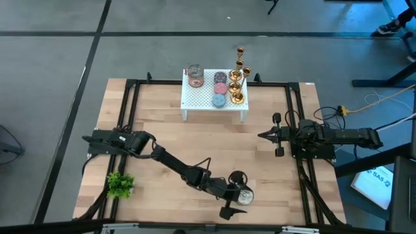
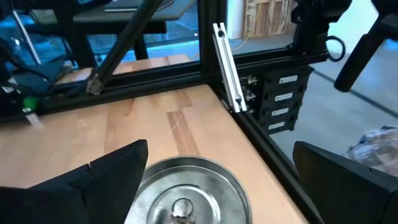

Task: Pick & Place candle stick holders
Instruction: Put the orange scented candle on the shelf and align it with the other orange scented candle

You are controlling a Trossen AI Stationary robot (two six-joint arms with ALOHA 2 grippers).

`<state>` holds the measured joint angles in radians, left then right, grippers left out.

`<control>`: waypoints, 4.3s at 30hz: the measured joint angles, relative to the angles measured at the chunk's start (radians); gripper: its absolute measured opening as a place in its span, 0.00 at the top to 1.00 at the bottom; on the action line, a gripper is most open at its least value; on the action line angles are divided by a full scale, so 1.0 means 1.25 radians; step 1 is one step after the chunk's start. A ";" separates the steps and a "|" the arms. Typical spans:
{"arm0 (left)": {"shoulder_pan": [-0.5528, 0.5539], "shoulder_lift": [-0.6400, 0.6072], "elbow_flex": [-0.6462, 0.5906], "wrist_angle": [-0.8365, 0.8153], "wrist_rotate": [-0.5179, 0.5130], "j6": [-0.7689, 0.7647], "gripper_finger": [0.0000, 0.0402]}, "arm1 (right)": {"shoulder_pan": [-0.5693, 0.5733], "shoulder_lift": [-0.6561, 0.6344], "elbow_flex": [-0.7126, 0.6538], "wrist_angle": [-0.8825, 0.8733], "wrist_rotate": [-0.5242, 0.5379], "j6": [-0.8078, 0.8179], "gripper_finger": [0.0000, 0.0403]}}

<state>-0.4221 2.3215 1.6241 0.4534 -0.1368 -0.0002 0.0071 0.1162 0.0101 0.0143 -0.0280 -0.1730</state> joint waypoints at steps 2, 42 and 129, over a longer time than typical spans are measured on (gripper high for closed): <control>0.004 0.000 0.000 -0.001 0.015 -0.021 0.00 | 0.000 0.000 0.000 0.000 0.000 0.000 1.00; 0.015 0.002 0.000 -0.133 -0.041 -0.120 0.00 | 0.000 0.000 0.000 0.000 0.000 0.000 1.00; 0.027 -0.616 -0.432 -0.311 -0.358 -0.180 0.13 | 0.000 0.000 0.000 0.000 -0.001 0.000 1.00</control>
<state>-0.3886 1.5512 1.0837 0.0642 -0.5845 -0.2252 0.0071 0.1165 0.0097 0.0147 -0.0288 -0.1727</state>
